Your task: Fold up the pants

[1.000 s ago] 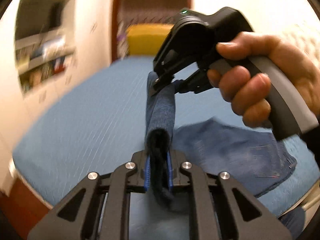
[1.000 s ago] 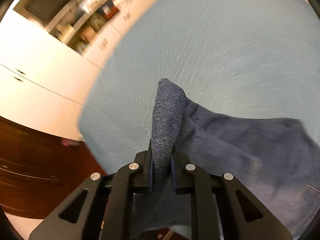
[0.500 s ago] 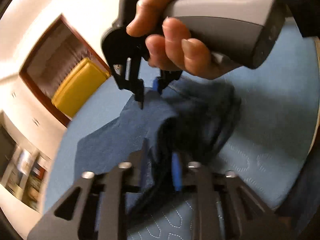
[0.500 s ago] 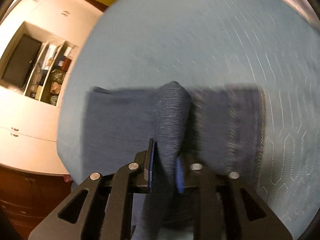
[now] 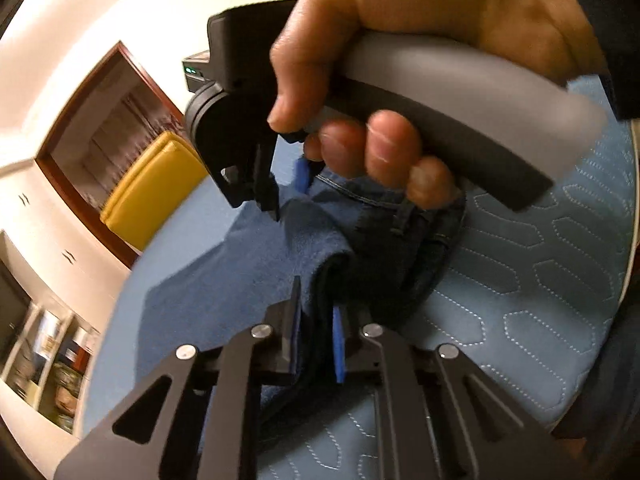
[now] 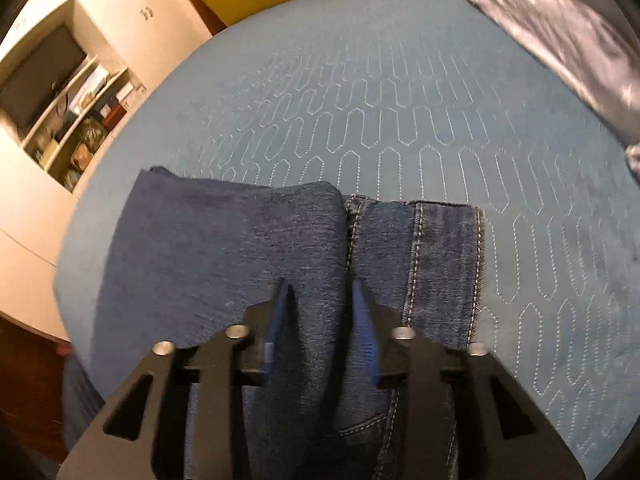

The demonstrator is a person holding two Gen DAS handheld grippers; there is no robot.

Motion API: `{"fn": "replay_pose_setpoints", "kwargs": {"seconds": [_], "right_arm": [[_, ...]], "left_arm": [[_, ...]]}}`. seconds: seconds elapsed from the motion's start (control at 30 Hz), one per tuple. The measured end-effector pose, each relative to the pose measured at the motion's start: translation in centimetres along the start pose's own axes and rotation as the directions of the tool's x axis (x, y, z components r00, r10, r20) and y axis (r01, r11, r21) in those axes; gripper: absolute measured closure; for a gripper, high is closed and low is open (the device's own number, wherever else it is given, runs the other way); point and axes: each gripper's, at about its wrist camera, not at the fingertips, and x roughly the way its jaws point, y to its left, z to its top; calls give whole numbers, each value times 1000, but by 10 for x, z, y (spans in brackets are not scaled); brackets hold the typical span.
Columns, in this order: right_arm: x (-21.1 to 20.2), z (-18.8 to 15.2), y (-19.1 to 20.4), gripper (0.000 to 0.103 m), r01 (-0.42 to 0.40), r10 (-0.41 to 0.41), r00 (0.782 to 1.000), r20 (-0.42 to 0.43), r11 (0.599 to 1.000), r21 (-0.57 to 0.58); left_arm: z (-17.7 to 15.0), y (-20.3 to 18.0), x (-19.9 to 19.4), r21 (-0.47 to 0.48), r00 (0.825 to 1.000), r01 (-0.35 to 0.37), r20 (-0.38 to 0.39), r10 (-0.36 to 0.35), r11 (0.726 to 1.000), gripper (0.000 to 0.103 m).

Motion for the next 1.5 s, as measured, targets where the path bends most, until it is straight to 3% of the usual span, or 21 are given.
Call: {"fn": "replay_pose_setpoints", "kwargs": {"seconds": [0.23, 0.43, 0.6, 0.73, 0.83, 0.87, 0.97, 1.03, 1.1, 1.13, 1.17, 1.27, 1.3, 1.33, 1.37, 1.43, 1.47, 1.5], "right_arm": [[-11, -1, 14, 93, 55, -50, 996, 73, 997, -63], [-44, 4, 6, 94, 134, -119, 980, 160, 987, -86], [-40, -1, -19, 102, 221, -209, 966, 154, 973, -64], [-28, -11, -44, 101, 253, -248, 962, 112, 967, -34], [-39, -19, -60, 101, 241, -245, 961, 129, 969, 51], [-45, -20, -64, 100, 231, -241, 960, 141, 969, 84], [-70, -37, -83, 93, 196, -229, 960, 161, 961, 196], [-84, -55, -88, 92, 115, -161, 973, 165, 959, 258], [-91, -73, -84, 91, 2, -59, 983, 173, 951, 310], [-89, -79, -81, 87, -27, -31, 985, 169, 945, 327], [-86, -85, -74, 83, -48, -6, 987, 159, 942, 332], [-70, -94, -55, 63, -48, 2, 989, 148, 949, 311], [-65, -97, -49, 57, -46, -1, 989, 149, 948, 314], [-63, -98, -46, 57, -44, -3, 989, 148, 947, 318], [-60, -99, -43, 57, -31, -16, 989, 145, 947, 319], [-56, -99, -35, 57, 23, -68, 988, 138, 952, 306], [-55, -98, -32, 57, 39, -82, 988, 133, 953, 300], [-52, -98, -28, 61, 58, -97, 988, 120, 955, 290]], "left_arm": [[13, 22, -1, -39, 1000, -9, 22, 10, 999, 92], [36, 22, 0, -41, 998, 22, 67, -19, 999, 92], [36, 12, 25, -45, 996, 84, 11, -83, 996, 92], [30, 14, 32, -81, 986, 164, 17, -163, 983, 69], [31, 25, 8, -83, 976, 209, 78, -203, 974, 37], [30, 31, 0, -86, 972, 221, 94, -213, 971, 36], [29, 70, -19, -186, 953, 297, 122, -278, 937, 36], [34, 110, -12, -285, 939, 343, 142, -314, 895, 36], [49, 155, 24, -415, 909, 410, 118, -399, 812, 36], [58, 180, 57, -503, 886, 434, 86, -456, 748, 38], [66, 193, 82, -546, 873, 438, 66, -484, 714, 39], [100, 202, 143, -616, 825, 433, -24, -564, 658, 48], [107, 206, 159, -624, 812, 428, -52, -582, 653, 48], [114, 202, 177, -621, 800, 411, -104, -590, 667, 49], [120, 199, 190, -614, 806, 362, -171, -567, 701, 57], [138, 191, 197, -602, 806, 341, -207, -554, 722, 57], [143, 184, 206, -581, 797, 311, -272, -539, 752, 57], [144, 177, 214, -579, 773, 288, -329, -542, 763, 57]]}}
